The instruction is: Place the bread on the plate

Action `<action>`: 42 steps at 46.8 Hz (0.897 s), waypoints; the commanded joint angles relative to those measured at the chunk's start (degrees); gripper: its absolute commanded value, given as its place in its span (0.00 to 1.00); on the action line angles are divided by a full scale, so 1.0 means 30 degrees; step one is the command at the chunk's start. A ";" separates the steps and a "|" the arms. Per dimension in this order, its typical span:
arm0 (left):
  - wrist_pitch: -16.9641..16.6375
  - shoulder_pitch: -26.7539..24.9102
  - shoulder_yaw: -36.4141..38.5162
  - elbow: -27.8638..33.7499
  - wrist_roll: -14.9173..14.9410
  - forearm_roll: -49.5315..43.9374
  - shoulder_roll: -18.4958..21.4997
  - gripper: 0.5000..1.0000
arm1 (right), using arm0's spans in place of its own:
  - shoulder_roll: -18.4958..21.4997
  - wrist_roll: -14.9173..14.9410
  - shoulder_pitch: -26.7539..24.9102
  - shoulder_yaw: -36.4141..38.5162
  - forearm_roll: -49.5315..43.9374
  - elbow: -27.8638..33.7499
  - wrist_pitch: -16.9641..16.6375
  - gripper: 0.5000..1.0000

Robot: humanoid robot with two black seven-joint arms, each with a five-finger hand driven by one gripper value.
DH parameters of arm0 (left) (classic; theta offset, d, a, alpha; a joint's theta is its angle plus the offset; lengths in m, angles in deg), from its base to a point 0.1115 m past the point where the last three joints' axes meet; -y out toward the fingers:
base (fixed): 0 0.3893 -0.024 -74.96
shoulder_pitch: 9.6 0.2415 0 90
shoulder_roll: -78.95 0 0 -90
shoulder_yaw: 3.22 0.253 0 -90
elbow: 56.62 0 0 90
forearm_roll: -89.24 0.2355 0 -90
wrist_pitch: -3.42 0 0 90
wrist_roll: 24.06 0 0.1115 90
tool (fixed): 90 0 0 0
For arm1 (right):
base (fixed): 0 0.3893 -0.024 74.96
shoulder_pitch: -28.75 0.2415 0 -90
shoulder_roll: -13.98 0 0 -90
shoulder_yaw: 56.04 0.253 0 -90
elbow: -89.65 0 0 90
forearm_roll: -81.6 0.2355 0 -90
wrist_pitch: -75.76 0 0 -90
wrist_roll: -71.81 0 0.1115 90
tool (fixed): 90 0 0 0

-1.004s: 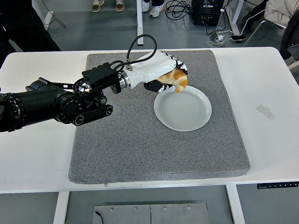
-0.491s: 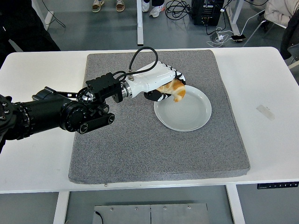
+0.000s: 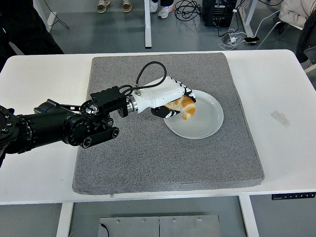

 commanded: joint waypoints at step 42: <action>-0.0030 0.0753 0.0211 -0.0699 -0.0434 -0.0293 0.0001 0.00 | 0.0000 0.0001 0.0000 -0.0011 0.0000 0.0000 0.0032 1.00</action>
